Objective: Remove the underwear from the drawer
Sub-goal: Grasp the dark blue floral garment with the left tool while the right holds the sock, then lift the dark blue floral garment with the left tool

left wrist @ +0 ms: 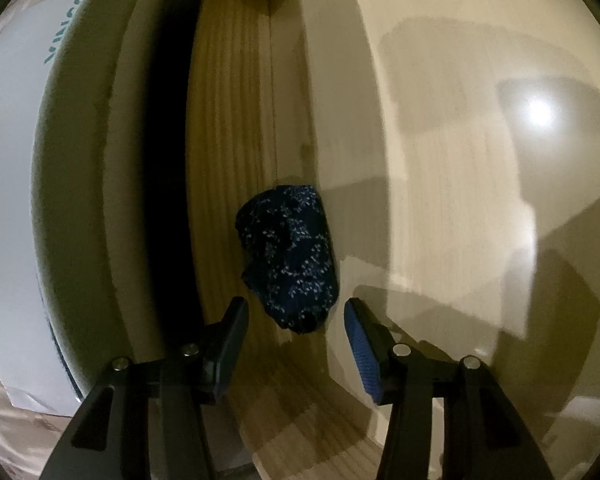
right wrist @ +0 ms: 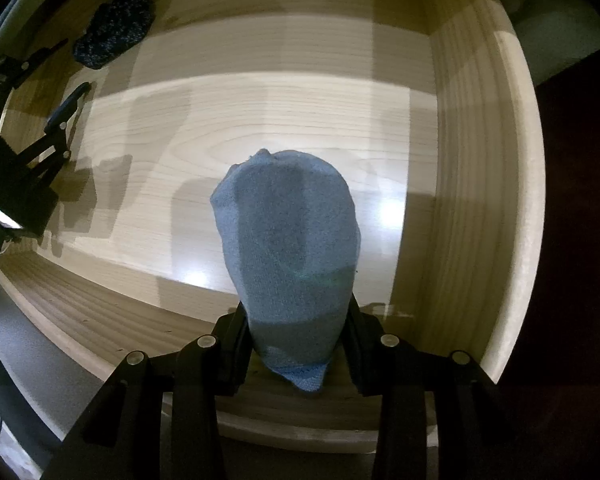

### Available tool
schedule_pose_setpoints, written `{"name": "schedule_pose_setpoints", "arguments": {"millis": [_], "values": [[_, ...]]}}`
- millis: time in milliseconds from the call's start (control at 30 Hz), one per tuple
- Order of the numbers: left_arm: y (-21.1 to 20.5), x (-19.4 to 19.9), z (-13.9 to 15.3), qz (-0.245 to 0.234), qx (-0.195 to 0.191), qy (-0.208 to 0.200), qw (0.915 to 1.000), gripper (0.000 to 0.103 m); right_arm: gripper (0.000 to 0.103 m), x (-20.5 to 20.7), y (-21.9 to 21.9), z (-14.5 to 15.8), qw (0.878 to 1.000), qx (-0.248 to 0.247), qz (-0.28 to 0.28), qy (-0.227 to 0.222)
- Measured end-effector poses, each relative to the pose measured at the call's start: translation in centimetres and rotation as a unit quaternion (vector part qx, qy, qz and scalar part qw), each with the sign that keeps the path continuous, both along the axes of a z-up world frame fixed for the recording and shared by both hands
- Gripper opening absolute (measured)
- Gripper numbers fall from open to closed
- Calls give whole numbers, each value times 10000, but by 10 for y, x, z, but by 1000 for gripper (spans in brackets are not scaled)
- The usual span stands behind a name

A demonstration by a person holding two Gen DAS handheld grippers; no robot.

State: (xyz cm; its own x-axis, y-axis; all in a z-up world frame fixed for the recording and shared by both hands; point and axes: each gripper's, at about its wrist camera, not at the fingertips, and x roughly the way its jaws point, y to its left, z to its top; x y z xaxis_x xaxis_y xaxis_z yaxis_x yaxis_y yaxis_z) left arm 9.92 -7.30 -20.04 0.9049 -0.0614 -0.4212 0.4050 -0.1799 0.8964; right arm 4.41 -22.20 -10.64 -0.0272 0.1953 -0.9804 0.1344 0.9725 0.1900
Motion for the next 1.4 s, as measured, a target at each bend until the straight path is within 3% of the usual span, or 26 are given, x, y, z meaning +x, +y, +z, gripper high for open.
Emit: {"name": "schedule_pose_setpoints", "arguments": {"millis": [333, 667, 900, 1233, 1400], "values": [[-14, -1, -7, 50, 29, -42, 10000, 40, 36, 5, 1, 1, 9999, 118, -47, -2], [-20, 5, -25, 132, 228, 47, 9996, 16, 37, 7, 2, 3, 9999, 140, -51, -8], [-21, 0, -30, 266, 116, 257, 9992, 15, 37, 7, 3, 1, 9999, 144, -42, -10], [-22, -14, -1, 515, 86, 799, 9954, 15, 37, 10, 5, 3, 9998, 177, -37, -28], [-23, -18, 8, 836, 79, 1230, 9888, 15, 37, 10, 6, 3, 9998, 180, -31, -32]]}}
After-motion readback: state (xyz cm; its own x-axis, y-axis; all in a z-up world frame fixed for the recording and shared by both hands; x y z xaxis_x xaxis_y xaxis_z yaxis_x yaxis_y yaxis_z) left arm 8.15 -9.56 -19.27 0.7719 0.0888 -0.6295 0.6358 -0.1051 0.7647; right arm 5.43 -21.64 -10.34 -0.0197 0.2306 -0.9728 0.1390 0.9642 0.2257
